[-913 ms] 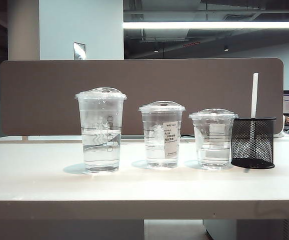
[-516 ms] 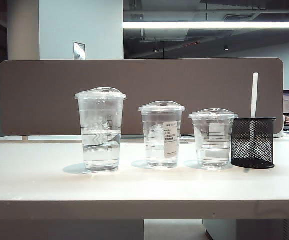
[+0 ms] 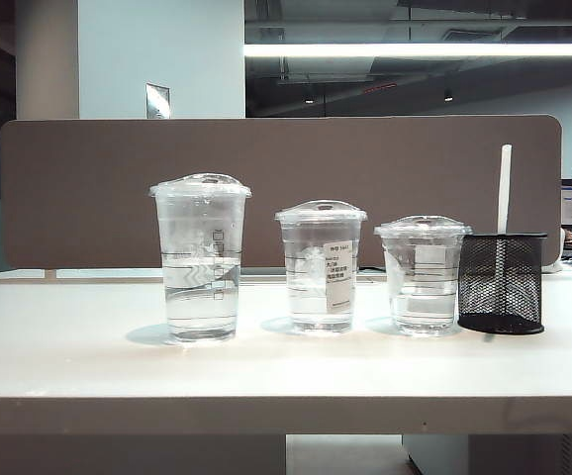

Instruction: Pick up the straw and insert it into the large coffee cup.

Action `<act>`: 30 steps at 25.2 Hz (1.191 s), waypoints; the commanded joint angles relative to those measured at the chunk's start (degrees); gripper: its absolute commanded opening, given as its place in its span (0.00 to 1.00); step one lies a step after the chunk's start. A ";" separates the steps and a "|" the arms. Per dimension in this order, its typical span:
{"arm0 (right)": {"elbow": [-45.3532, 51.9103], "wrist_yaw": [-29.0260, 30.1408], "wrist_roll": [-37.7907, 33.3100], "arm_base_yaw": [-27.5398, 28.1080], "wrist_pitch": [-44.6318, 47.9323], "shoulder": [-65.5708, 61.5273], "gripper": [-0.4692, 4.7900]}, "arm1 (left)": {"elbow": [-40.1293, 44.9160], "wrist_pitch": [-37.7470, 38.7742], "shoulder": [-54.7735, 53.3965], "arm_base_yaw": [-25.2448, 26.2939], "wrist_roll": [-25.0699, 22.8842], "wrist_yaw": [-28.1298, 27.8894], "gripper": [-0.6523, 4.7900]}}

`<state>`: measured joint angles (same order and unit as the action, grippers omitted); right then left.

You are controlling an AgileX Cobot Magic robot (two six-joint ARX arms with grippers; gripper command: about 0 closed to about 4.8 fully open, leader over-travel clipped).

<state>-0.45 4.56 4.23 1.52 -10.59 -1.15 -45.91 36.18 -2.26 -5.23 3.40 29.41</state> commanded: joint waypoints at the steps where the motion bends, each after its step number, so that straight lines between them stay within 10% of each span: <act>1: 0.39 0.04 -0.20 -0.07 0.70 -0.04 0.08 | -4.26 12.46 -0.24 0.09 -1.09 0.20 0.12; 7: 0.39 0.04 -0.20 -0.07 0.72 -0.04 0.08 | -3.93 25.90 -0.24 0.11 -1.77 -4.00 0.12; 30: 0.39 0.11 -0.20 -0.09 0.72 -0.04 0.08 | -3.69 24.59 -0.24 0.15 -1.88 -9.03 0.12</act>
<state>-0.45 4.56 4.23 1.52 -10.59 -1.15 -49.45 61.14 -2.39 -5.17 1.74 20.38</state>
